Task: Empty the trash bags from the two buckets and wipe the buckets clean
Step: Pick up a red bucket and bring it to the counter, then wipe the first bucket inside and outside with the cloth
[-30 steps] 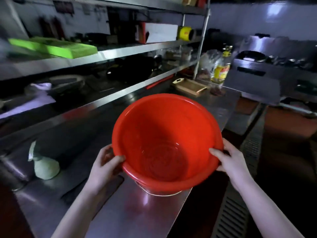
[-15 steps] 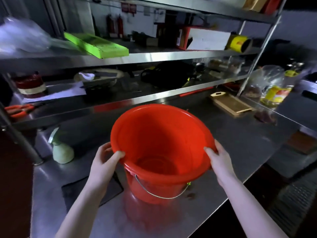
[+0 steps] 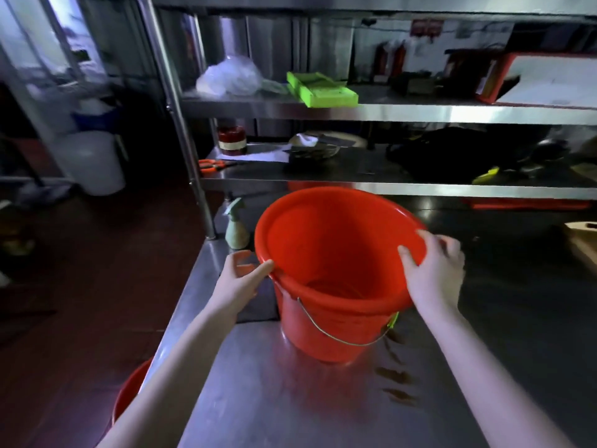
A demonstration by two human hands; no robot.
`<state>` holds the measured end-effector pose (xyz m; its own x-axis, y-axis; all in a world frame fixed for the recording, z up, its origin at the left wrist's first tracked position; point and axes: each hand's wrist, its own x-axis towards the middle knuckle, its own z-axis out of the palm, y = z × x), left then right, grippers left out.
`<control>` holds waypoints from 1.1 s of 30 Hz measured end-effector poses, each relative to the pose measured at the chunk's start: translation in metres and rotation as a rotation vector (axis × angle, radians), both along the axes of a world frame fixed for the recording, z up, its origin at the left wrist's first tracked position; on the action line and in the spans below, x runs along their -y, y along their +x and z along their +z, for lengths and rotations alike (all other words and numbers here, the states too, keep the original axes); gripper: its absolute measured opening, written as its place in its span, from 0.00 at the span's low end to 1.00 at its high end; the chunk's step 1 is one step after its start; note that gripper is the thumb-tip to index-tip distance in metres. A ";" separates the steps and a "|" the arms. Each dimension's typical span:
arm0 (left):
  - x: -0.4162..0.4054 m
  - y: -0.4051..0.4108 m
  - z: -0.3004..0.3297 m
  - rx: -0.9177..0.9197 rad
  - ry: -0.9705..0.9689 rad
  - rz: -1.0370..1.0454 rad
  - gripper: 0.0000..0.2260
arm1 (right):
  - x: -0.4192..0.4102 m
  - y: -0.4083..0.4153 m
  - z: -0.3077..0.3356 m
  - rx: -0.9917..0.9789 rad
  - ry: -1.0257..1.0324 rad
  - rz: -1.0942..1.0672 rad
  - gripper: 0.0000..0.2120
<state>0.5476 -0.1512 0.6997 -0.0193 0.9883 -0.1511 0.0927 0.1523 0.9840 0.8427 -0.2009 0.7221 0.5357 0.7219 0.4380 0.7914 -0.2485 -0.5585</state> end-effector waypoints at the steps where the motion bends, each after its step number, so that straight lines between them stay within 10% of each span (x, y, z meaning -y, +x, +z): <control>1: 0.003 -0.006 -0.002 -0.013 0.007 0.034 0.18 | 0.000 -0.016 0.003 0.033 0.074 0.111 0.18; 10: 0.004 -0.093 -0.073 -0.356 -0.053 0.079 0.11 | -0.026 -0.213 -0.003 0.293 0.092 0.999 0.10; 21: -0.086 -0.152 -0.193 -0.967 0.165 -0.306 0.19 | -0.141 -0.270 -0.184 0.389 -0.766 0.760 0.19; 27: -0.111 -0.149 -0.229 -1.096 0.308 -0.465 0.18 | -0.148 -0.274 -0.239 0.475 -0.604 0.627 0.11; 33: -0.122 -0.153 -0.213 -0.827 0.391 -0.339 0.14 | -0.154 -0.278 -0.213 0.291 -0.473 0.541 0.11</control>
